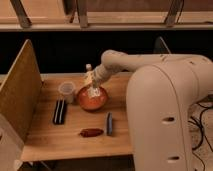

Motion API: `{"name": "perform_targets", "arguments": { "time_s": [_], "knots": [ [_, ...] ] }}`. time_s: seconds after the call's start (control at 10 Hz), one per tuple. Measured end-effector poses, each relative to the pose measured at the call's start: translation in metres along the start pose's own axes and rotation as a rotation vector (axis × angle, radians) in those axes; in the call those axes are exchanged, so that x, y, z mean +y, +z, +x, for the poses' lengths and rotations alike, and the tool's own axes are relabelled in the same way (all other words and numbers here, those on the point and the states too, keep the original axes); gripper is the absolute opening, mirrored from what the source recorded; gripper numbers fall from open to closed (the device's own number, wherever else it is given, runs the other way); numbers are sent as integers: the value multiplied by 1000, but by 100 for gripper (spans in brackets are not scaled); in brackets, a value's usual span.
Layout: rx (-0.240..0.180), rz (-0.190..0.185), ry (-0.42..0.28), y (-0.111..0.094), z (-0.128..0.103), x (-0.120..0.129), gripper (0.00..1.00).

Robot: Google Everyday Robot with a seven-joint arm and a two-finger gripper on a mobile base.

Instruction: Place the bottle in the ceramic bowl

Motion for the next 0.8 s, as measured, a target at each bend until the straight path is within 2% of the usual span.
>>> {"name": "perform_targets", "arguments": {
  "time_s": [0.1, 0.2, 0.6, 0.8],
  "knots": [
    [-11, -28, 7, 3, -5, 1, 2],
    [-11, -39, 10, 6, -6, 1, 9],
    [-12, -40, 9, 6, -7, 2, 52],
    [-12, -41, 7, 7, -7, 3, 69]
  ]
}}
